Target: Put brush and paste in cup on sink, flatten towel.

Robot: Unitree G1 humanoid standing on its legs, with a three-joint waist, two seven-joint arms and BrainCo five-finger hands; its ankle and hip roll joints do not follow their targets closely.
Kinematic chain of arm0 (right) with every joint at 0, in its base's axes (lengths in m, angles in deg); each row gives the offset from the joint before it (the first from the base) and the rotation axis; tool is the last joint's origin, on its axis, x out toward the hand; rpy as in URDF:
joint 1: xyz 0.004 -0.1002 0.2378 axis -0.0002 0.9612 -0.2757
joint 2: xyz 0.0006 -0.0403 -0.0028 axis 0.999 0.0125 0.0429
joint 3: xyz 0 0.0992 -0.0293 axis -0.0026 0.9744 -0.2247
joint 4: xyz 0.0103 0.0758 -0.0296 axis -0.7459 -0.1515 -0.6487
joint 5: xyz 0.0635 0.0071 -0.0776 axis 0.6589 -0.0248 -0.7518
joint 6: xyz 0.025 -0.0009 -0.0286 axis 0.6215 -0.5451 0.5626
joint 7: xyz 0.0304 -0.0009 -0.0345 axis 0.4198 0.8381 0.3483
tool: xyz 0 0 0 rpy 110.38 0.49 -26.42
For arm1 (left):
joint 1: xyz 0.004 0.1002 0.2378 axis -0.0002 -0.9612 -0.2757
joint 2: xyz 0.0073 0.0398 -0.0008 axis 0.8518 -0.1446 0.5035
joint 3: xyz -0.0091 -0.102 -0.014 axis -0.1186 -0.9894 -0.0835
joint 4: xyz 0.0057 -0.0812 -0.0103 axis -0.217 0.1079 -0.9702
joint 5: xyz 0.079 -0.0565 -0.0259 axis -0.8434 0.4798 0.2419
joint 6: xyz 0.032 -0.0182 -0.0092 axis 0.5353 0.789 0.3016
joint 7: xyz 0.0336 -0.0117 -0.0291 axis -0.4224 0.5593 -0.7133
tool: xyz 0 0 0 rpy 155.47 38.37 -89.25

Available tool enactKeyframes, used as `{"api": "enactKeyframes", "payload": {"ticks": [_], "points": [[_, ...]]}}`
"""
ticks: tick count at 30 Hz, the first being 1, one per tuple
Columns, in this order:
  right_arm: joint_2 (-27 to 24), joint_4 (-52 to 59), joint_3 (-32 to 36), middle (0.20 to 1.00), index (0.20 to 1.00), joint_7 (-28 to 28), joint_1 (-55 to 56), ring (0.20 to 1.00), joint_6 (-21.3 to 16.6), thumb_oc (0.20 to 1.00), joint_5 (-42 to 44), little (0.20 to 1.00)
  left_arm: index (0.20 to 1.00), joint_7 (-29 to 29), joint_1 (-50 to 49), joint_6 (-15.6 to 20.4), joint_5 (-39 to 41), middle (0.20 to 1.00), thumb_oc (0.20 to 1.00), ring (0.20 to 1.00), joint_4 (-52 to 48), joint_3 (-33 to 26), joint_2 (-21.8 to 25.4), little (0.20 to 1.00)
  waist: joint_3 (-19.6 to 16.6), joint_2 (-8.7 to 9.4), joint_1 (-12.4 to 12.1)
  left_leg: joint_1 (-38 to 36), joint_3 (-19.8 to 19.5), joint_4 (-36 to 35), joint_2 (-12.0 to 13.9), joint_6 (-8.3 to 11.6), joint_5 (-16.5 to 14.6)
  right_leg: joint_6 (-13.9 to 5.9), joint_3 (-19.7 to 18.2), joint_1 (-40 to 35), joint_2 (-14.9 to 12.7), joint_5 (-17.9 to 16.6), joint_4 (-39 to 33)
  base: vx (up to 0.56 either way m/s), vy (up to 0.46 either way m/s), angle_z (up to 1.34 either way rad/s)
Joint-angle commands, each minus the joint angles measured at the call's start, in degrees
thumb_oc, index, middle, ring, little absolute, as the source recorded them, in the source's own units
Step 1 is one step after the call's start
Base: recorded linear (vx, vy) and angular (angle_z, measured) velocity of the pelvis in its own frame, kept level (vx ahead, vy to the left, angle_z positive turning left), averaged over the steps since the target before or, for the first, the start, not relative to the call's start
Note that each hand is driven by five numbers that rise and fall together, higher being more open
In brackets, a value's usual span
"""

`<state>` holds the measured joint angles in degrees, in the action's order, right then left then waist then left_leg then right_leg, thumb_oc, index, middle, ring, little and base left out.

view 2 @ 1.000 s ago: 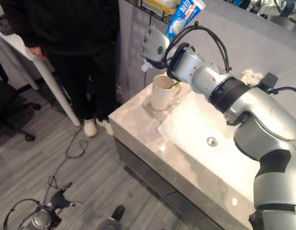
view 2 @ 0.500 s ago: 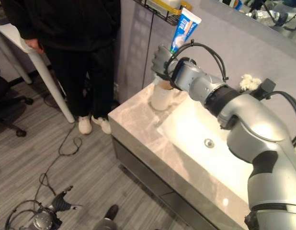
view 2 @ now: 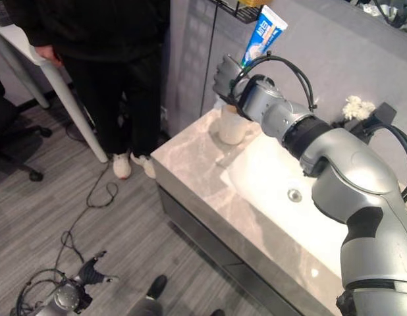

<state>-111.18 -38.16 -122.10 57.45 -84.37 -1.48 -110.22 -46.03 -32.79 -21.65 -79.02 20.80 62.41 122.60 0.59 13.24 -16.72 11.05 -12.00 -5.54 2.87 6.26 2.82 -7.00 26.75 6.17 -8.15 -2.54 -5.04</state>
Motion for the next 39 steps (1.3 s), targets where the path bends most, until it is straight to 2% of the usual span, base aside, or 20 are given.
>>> {"api": "enactKeyframes", "payload": {"ticks": [1, 18, 33, 39], "points": [[-2.85, -3.05, 0.83, 0.200, 0.200, 1.44, -8.65, 0.200, 4.45, 0.200, 0.21, 0.200, 1.000, 2.12, 2.33, 0.90, -1.95, 1.000, 1.000, 1.000, 2.19, 0.73, 0.32, 1.000, 1.35, 2.26, -0.69, 4.44, -1.22, 0.54, -2.23, -0.42, 1.60, -4.58, -2.44, -7.44, -4.02, -5.66, 0.36, 0.00, 0.000, 0.00], [-1.98, -3.07, 2.30, 0.200, 0.200, 4.17, -12.07, 0.200, 5.42, 0.200, 3.62, 0.200, 1.000, 2.72, 3.01, 0.67, -2.49, 1.000, 1.000, 1.000, 3.94, 1.84, -0.28, 1.000, -0.15, 2.35, 0.13, 3.35, -0.23, 0.54, -1.83, -0.40, 1.06, -4.67, -3.54, -8.03, -3.70, -5.93, 0.17, 0.01, -0.003, -0.03], [-4.01, -7.59, 0.82, 0.200, 0.200, 4.42, -12.03, 0.200, 6.77, 0.200, 3.75, 0.200, 1.000, 3.10, 2.38, 0.36, -2.20, 1.000, 1.000, 1.000, 5.51, 2.01, -1.02, 1.000, 0.63, 2.53, -0.63, 5.47, -0.74, 0.54, -2.60, -0.43, 1.44, -5.52, -3.37, -6.53, -3.87, -7.55, 0.04, 0.00, 0.000, 0.00], [-6.11, -8.59, 0.19, 0.200, 0.200, 4.39, -12.51, 0.200, 7.40, 0.200, 3.52, 0.200, 1.000, 2.73, 1.71, 0.56, -1.75, 1.000, 1.000, 1.000, 2.48, 1.38, -0.45, 1.000, 0.87, 1.82, -0.64, 6.36, -0.87, 0.54, -3.30, -0.57, 1.61, -5.78, -3.14, -6.05, -4.22, -8.19, 0.04, 0.00, 0.000, 0.00]]}}
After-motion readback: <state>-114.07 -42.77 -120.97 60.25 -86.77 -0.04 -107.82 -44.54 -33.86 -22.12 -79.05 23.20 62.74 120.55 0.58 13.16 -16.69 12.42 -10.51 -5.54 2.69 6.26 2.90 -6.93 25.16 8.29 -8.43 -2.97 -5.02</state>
